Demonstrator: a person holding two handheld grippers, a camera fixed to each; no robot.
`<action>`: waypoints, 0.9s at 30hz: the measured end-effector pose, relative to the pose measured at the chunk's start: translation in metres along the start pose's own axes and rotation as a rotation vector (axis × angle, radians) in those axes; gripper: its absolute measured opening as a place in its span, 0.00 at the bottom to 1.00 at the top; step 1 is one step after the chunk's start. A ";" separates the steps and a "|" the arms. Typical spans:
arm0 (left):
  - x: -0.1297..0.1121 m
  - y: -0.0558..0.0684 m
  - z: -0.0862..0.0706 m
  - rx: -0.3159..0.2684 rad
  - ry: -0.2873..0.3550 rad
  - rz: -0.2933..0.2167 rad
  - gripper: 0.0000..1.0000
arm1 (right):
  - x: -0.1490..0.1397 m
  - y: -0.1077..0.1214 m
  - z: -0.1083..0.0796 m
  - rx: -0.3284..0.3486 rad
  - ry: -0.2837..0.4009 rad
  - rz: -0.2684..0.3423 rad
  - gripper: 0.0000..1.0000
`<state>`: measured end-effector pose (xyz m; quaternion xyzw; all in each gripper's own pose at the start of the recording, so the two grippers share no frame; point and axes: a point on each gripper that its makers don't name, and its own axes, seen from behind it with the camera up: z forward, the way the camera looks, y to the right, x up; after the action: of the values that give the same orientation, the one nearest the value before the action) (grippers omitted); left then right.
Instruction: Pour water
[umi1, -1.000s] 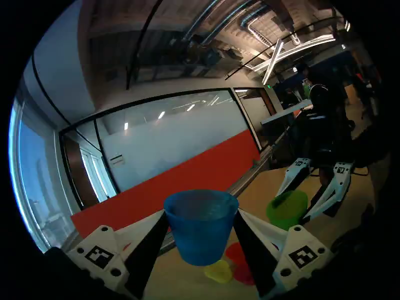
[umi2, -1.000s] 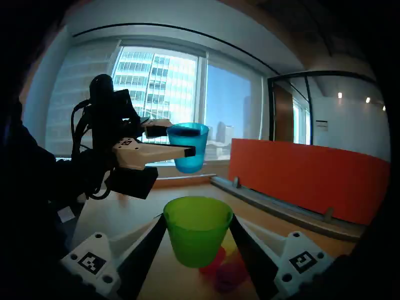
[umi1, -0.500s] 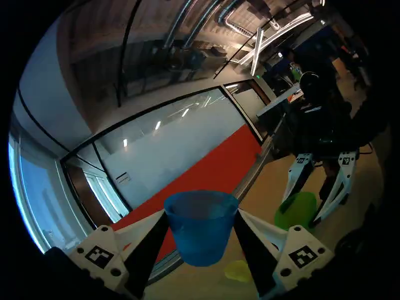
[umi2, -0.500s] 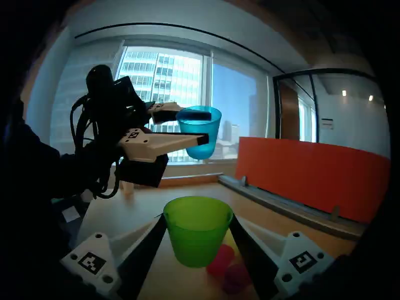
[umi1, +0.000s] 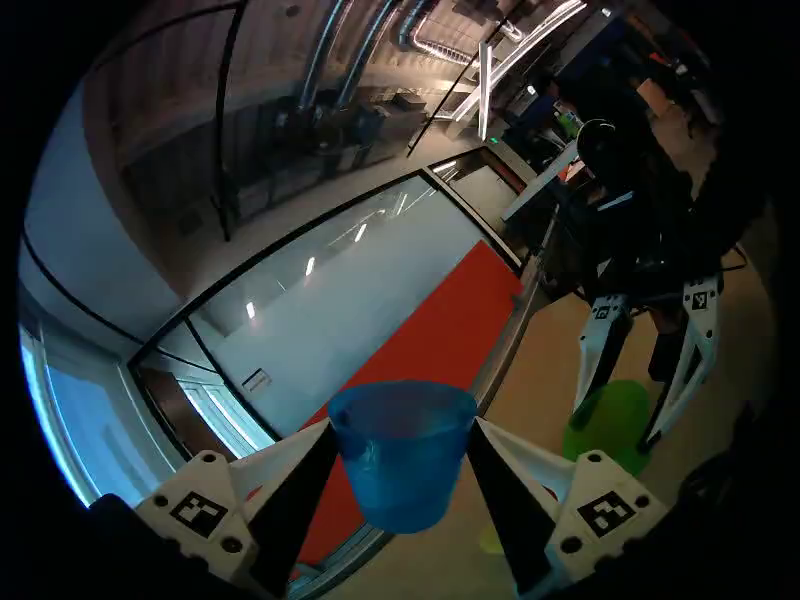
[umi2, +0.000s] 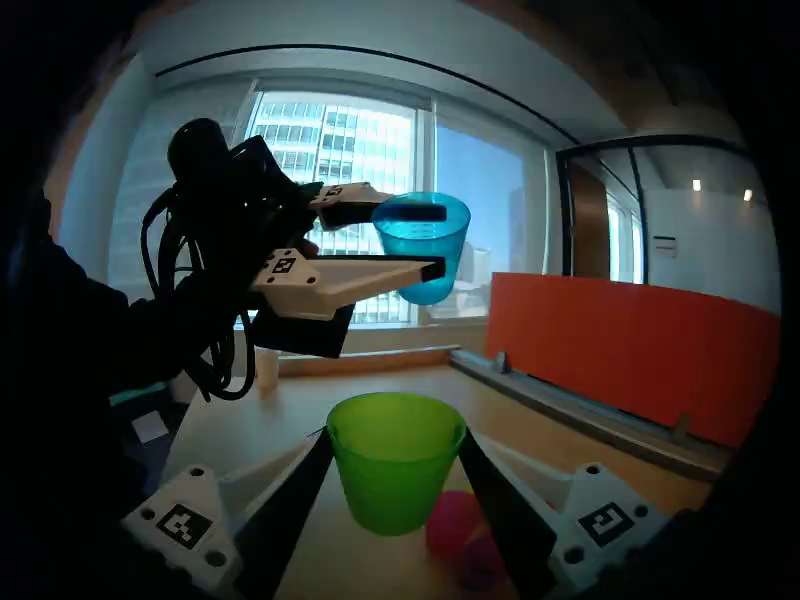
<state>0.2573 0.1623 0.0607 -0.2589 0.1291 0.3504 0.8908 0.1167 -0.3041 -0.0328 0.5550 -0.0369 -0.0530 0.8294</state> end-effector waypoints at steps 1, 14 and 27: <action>0.001 0.000 0.000 0.000 0.000 0.008 0.85 | 0.000 0.000 0.001 0.001 0.000 0.000 0.92; 0.008 -0.002 0.001 -0.002 0.008 0.111 0.85 | 0.002 -0.005 0.006 0.018 0.004 -0.004 0.92; 0.009 -0.005 0.003 0.003 0.002 0.186 0.85 | 0.001 -0.008 0.009 0.026 0.003 -0.006 0.91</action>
<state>0.2674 0.1655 0.0612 -0.2450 0.1540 0.4309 0.8547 0.1164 -0.3156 -0.0371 0.5660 -0.0347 -0.0542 0.8219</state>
